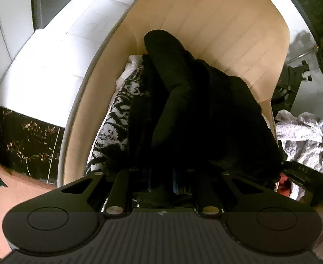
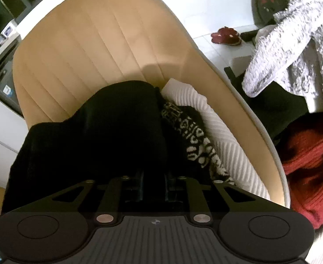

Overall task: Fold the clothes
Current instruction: 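Open both tools and release the trouser pile onto the stack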

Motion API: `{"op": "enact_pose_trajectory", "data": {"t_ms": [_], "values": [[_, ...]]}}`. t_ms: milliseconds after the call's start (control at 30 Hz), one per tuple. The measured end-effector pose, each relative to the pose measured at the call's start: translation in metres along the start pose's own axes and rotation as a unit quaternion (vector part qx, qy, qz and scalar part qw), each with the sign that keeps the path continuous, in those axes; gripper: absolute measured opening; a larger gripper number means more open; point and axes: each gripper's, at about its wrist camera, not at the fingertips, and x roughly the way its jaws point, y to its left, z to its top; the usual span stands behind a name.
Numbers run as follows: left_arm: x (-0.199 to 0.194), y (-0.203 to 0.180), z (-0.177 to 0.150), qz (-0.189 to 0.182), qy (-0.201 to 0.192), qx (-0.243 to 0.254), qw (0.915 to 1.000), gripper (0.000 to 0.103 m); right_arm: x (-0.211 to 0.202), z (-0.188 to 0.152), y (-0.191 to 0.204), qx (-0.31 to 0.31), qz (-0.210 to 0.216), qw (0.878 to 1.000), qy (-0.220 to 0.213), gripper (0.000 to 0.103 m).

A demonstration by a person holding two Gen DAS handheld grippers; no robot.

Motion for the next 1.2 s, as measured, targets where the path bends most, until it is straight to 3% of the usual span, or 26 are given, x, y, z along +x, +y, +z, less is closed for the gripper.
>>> {"op": "enact_pose_trajectory", "data": {"t_ms": [67,133,167,267,400,467,700,733,833,967,1100,1200], "values": [[0.001,0.002,0.002,0.0,0.004,-0.017,0.9998,0.026,-0.001,0.0,0.0,0.0,-0.004,1.0,0.0,0.019],[-0.001,0.0,0.005,0.003,0.002,-0.019,0.9998,0.032,-0.004,0.001,0.001,0.0,-0.009,1.0,-0.001,0.031],[-0.004,-0.003,0.006,0.007,-0.002,-0.011,0.9999,0.034,-0.007,0.001,0.003,-0.003,-0.011,1.0,-0.005,0.032],[-0.015,-0.024,0.011,0.033,-0.032,0.042,0.9981,0.049,-0.018,0.002,0.007,-0.011,-0.018,1.0,-0.017,0.055],[-0.019,-0.05,0.026,0.062,-0.068,0.12,0.9885,0.063,-0.029,0.003,0.008,-0.015,-0.022,0.999,-0.034,0.068],[-0.015,-0.061,0.036,0.08,-0.08,0.154,0.9815,0.066,-0.031,0.002,0.005,-0.012,-0.027,0.999,-0.038,0.068],[0.036,-0.073,0.066,0.14,-0.068,0.192,0.9689,0.068,-0.035,-0.007,-0.003,-0.004,-0.04,0.998,-0.04,0.074],[0.038,-0.07,0.066,0.148,-0.067,0.193,0.9676,0.072,-0.036,-0.01,-0.003,-0.007,-0.041,0.998,-0.04,0.075],[0.04,-0.054,0.063,0.157,-0.067,0.173,0.9699,0.081,-0.036,-0.013,-0.007,-0.013,-0.047,0.998,-0.036,0.077],[0.039,-0.04,0.062,0.156,-0.06,0.13,0.9773,0.086,-0.037,-0.015,-0.011,-0.006,-0.05,0.998,-0.033,0.079],[0.037,-0.056,0.061,0.173,-0.063,0.151,0.9712,0.091,-0.043,-0.011,-0.009,-0.011,-0.046,0.998,-0.037,0.093],[0.033,-0.067,0.058,0.161,-0.059,0.165,0.9713,0.098,-0.051,-0.004,-0.004,-0.022,-0.04,0.998,-0.042,0.102]]}}
